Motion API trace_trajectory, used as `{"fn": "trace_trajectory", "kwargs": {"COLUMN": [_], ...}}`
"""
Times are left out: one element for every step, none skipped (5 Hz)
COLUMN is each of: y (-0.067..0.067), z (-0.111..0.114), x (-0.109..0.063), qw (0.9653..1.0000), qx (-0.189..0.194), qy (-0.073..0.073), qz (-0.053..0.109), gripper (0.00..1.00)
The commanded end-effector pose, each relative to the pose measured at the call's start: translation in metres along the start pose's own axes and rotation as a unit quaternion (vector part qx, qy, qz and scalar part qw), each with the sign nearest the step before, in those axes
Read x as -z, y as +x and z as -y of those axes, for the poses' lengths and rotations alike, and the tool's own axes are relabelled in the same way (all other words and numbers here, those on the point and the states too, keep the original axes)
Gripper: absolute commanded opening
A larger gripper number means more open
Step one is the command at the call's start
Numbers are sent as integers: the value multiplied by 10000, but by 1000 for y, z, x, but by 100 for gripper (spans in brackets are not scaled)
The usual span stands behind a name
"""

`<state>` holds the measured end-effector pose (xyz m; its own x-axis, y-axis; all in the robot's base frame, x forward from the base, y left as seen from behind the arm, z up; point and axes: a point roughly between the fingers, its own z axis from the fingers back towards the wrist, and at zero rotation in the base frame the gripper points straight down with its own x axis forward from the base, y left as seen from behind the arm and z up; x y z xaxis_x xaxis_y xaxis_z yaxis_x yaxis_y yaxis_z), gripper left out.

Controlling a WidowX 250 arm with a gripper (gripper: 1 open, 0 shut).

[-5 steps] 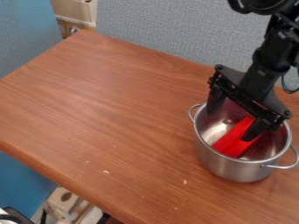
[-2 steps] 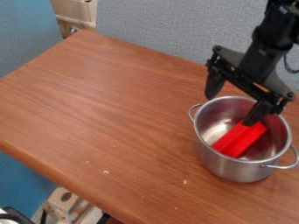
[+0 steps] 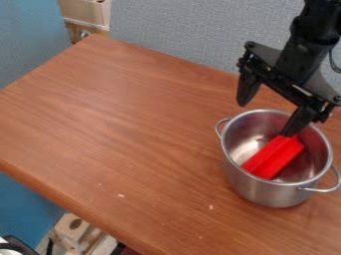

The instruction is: Put the red object in the metal pot

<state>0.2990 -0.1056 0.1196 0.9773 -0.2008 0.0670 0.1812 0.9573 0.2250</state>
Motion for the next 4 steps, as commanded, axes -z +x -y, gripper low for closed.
{"fn": "trace_trajectory", "kwargs": {"y": [0, -2, -4, -6], "z": [-2, -2, -2, -3], "x": [-23, -23, -23, -23], "qw": [9993, 9993, 9992, 9992], "qx": [0, 48, 77, 101], "qy": [-150, -186, -212, -239], "qz": [346, 325, 315, 299], "gripper": [100, 100, 100, 100]}}
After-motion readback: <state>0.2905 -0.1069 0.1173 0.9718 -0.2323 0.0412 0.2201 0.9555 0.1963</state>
